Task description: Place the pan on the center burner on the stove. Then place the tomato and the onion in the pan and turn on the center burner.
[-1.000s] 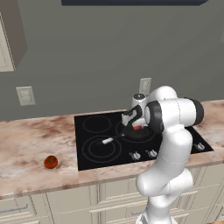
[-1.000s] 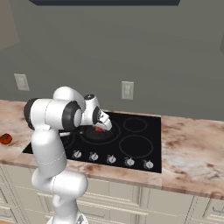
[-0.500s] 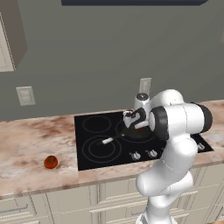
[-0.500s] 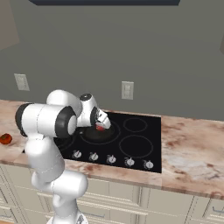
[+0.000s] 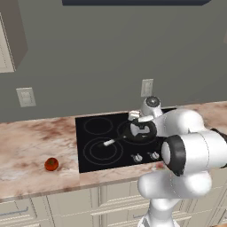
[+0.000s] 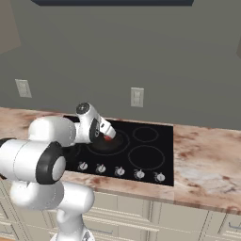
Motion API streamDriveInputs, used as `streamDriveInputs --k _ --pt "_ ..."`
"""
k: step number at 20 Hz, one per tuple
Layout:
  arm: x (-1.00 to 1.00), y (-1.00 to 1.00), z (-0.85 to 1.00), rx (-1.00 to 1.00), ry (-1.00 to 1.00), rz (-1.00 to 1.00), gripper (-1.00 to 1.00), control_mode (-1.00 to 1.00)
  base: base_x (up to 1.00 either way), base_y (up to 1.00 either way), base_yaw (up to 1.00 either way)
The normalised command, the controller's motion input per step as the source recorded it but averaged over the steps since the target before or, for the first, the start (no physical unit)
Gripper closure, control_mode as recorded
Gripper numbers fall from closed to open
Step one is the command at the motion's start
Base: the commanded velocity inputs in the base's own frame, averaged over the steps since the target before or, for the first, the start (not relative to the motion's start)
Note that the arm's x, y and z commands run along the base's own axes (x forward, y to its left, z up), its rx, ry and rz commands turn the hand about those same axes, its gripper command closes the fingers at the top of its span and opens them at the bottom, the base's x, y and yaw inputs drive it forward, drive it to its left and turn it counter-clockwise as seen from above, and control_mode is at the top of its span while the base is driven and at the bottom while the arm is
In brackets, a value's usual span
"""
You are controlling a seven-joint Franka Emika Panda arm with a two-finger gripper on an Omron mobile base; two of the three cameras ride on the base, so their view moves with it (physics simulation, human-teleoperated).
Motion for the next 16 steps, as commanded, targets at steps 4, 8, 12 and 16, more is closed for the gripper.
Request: streamDriveInputs --k 4,8,12,16 --pt "-0.71 0.13 0.64 0.0 -0.09 0.0 -1.0 -1.0 0.0 0.0 0.0" --pt "-0.77 0.36 0.5 0.0 -0.03 0.02 -1.0 -1.0 0.0 0.0 0.0" --pt "-0.66 0.51 0.6 -0.01 0.0 0.08 -1.0 -1.0 0.0 0.0 0.0" --pt "-0.58 0.47 0.78 -0.02 0.01 0.17 -1.0 -1.0 0.0 0.0 0.0"
